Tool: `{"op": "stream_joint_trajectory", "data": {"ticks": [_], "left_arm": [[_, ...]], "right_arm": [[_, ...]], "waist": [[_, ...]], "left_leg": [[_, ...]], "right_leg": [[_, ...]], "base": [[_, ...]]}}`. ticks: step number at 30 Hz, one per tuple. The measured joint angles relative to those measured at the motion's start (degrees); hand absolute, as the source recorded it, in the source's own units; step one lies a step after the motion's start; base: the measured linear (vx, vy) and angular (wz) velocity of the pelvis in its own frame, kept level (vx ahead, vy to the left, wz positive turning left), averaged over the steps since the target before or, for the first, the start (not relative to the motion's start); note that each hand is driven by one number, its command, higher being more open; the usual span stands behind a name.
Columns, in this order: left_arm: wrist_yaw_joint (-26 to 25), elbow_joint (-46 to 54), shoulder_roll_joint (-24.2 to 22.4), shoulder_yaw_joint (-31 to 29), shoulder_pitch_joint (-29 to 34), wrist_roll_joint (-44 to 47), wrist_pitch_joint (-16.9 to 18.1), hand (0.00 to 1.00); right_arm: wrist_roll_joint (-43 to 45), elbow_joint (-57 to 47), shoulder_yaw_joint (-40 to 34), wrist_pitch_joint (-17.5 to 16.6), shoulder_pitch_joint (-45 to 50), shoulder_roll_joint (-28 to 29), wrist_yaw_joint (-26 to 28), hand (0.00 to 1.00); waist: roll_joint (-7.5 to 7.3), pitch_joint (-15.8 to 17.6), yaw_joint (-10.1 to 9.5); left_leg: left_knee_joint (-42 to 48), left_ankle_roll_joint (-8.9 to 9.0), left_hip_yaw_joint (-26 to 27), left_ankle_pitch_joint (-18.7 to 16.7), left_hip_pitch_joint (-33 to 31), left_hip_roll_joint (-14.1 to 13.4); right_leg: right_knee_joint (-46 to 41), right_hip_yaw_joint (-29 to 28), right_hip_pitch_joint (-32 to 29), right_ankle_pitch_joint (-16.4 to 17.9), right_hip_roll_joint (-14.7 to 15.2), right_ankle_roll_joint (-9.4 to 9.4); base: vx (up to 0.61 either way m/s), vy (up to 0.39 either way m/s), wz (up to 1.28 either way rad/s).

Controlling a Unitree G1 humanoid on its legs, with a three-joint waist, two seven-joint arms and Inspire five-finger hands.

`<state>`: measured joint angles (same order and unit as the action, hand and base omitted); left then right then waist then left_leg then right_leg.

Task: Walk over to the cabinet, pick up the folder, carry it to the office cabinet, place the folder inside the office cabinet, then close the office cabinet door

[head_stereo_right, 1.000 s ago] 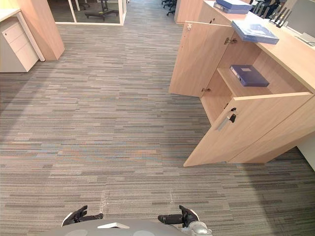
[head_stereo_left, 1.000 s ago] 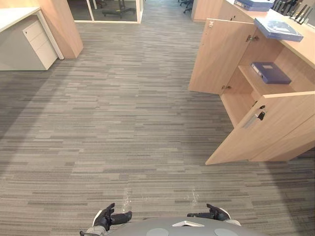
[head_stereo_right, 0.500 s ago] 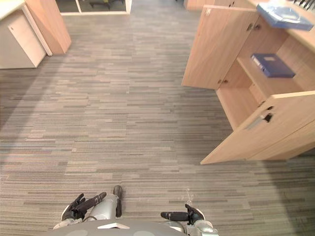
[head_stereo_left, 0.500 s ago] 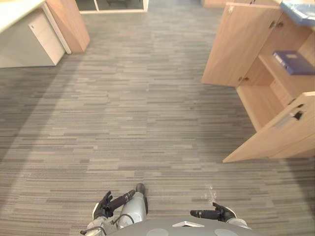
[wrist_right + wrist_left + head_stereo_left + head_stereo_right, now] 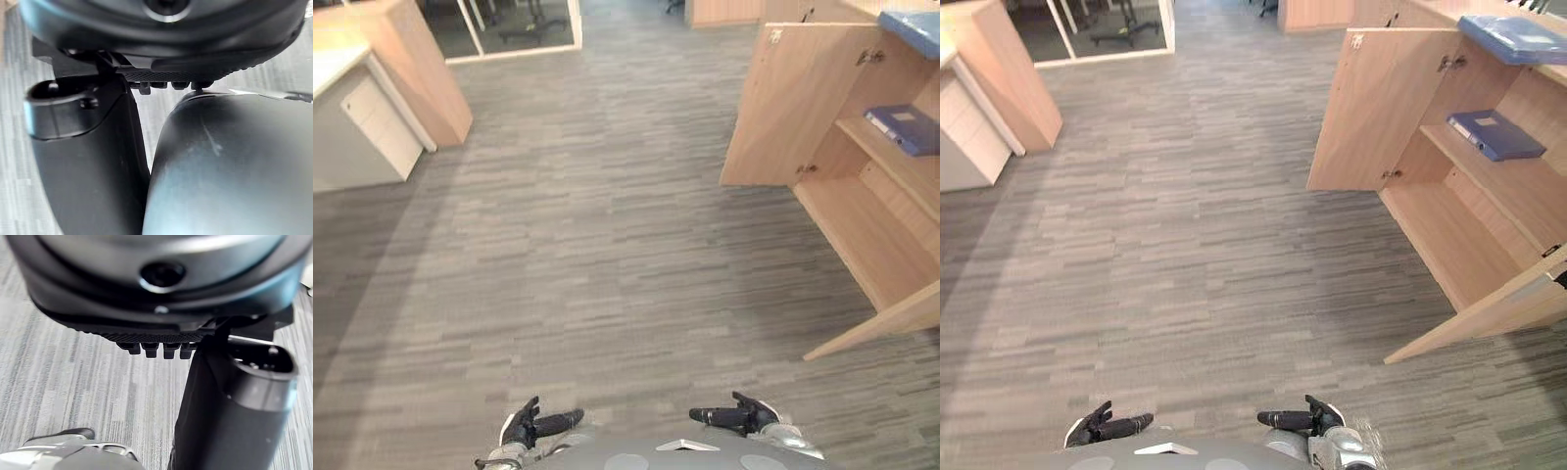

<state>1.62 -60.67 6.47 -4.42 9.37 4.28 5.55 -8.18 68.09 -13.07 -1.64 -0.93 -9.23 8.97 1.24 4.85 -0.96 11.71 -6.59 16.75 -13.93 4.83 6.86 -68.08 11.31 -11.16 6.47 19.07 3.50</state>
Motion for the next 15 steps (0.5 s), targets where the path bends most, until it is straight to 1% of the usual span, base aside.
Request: {"op": "stream_joint_trajectory", "data": {"ticks": [1,2,3,4,5,6,7,8,9,10,11,12,13,14,15], "left_arm": [[0.13,-0.05,-0.04,0.5,-0.03,-0.19,-0.13,1.0],[0.46,-0.15,-0.08,1.65,-0.81,-0.39,-0.33,1.0],[0.58,-0.31,-0.13,1.61,-1.23,-0.39,-0.34,1.0],[0.71,-0.81,-0.13,1.47,-2.16,-0.37,-0.36,1.0],[0.74,-0.91,-0.1,1.23,-2.45,-0.37,-0.37,1.0],[0.77,-1.06,-0.04,1.17,-2.62,-0.38,-0.35,1.0],[0.89,-1.28,0.17,1.06,-2.9,-0.36,-0.36,1.0],[1.03,-1.31,0.36,0.66,-3.15,-0.36,-0.37,1.0],[1.43,-1.22,0.7,-1.19,-3.07,-0.35,-0.35,1.0],[1.48,-1.32,1.23,-2.91,-2.68,-0.36,-0.36,1.0],[1.32,-1.9,1.01,-3.62,-2.56,-0.36,-0.44,1.0],[1.48,-3.19,0.29,-4.6,-2.89,-0.49,-0.79,1.0],[1.7,-3.9,-0.01,-4.75,-3.19,-1.17,-0.82,1.0],[1.75,-4.13,-0.25,-4.79,-3.16,-1.99,-0.84,1.0],[2.09,-4.58,-0.72,-5.0,-3.24,-2.87,-0.9,1.0]], "right_arm": [[0.47,-0.62,0.02,0.03,-0.25,-0.09,-0.15,1.0],[2.32,-2.37,0.09,-0.07,-0.51,0.05,-0.58,1.0],[3.42,-3.25,0.13,-0.05,-0.55,0.24,-0.74,1.0],[5.76,-4.73,0.18,-0.21,-0.44,0.6,-0.92,1.0],[7.06,-6.07,0.13,-0.2,-0.2,1.06,-1.01,1.0],[7.55,-6.97,0.13,-0.35,0.13,1.32,-1.04,1.0],[8.28,-7.65,0.1,-0.34,0.22,1.77,-1.33,1.0],[8.64,-7.7,0.11,-0.33,0.16,2.14,-1.5,1.0],[8.61,-7.69,0.18,-0.09,0.18,3.08,-1.85,1.0],[8.72,-7.7,0.18,0.09,0.27,4.37,-1.8,1.0],[8.89,-7.67,0.16,0.1,0.38,4.62,-1.76,1.0],[8.79,-7.73,0.23,0.08,-0.16,4.93,-1.82,1.0],[8.63,-7.92,0.04,0.05,-0.19,4.86,-1.82,1.0],[8.68,-8.19,0.0,0.06,-0.23,4.74,-1.7,1.0],[8.61,-8.06,0.07,0.13,-0.32,4.69,-1.66,1.0]], "waist": [[0.59,0.33,0.21],[0.78,2.03,1.52],[1.11,2.36,1.81],[1.14,3.46,2.31],[0.97,4.1,2.8],[0.9,4.23,2.93],[0.69,4.7,2.83],[0.33,4.98,2.71],[-1.26,4.96,2.49],[-3.04,4.88,2.31],[-3.17,4.8,2.33],[-2.44,4.63,1.99],[-1.61,4.51,2.13],[-1.13,4.26,2.31],[-0.18,3.83,2.47]], "left_leg": [[-0.99,-0.05,-0.4,0.17,1.78,-0.05],[-2.5,-0.04,-1.34,0.26,4.88,-0.92],[-2.8,-0.04,-1.51,0.26,5.82,-1.41],[-3.25,-0.04,-2.0,0.26,7.58,-2.35],[-3.93,-0.04,-2.39,0.26,8.77,-3.44],[-4.91,0.0,-2.64,0.24,9.72,-4.1],[-6.76,0.14,-3.13,0.17,11.36,-5.13],[-7.57,0.24,-3.19,0.15,12.08,-5.48],[-8.99,1.59,-3.17,0.04,13.82,-5.69],[-9.61,3.62,-3.51,-0.94,15.47,-5.56],[-9.98,4.64,-3.68,-1.54,16.46,-6.01],[-10.17,5.19,-3.58,-1.66,17.36,-7.51],[-9.77,6.47,-3.84,-0.85,17.4,-8.91],[-9.53,6.96,-3.95,-0.47,17.41,-9.89],[-7.54,7.25,-4.5,-0.39,16.85,-12.04]], "right_leg": [[-0.32,1.42,-0.88,1.48,-0.74,-0.05],[2.84,4.27,-2.69,5.12,-3.19,-0.41],[5.22,5.21,-3.55,6.33,-4.24,-0.42],[11.24,6.97,-5.3,7.84,-5.69,-0.57],[17.86,8.47,-6.83,8.05,-6.58,-1.16],[22.9,9.82,-7.9,7.46,-6.84,-2.04],[31.58,12.32,-8.88,5.52,-7.05,-4.33],[36.08,13.84,-8.89,3.82,-7.1,-5.02],[44.91,17.02,-8.61,-0.11,-6.8,-5.92],[50.68,20.02,-7.95,-5.12,-6.24,-4.56],[50.71,20.93,-7.34,-9.48,-6.34,-2.79],[48.55,22.64,-7.3,-9.14,-6.67,0.45],[46.9,23.01,-7.47,-6.8,-7.82,2.36],[46.65,23.24,-7.38,-5.94,-8.7,2.91],[46.99,23.88,-6.61,-4.54,-10.81,3.19]], "base": [[-0.01,-0.173,0.16],[-0.07,-0.143,0.19],[-0.17,-0.163,0.27],[-0.23,-0.123,0.26],[-0.25,-0.103,0.3],[-0.26,-0.08,0.32],[-0.14,-0.057,0.27],[0.08,-0.123,0.26],[0.35,-0.211,0.19],[0.46,-0.256,0.14],[0.48,-0.266,-0.09],[0.45,-0.247,-0.11],[0.42,-0.236,-0.15],[0.39,-0.249,-0.09],[0.37,-0.238,-0.12]]}}
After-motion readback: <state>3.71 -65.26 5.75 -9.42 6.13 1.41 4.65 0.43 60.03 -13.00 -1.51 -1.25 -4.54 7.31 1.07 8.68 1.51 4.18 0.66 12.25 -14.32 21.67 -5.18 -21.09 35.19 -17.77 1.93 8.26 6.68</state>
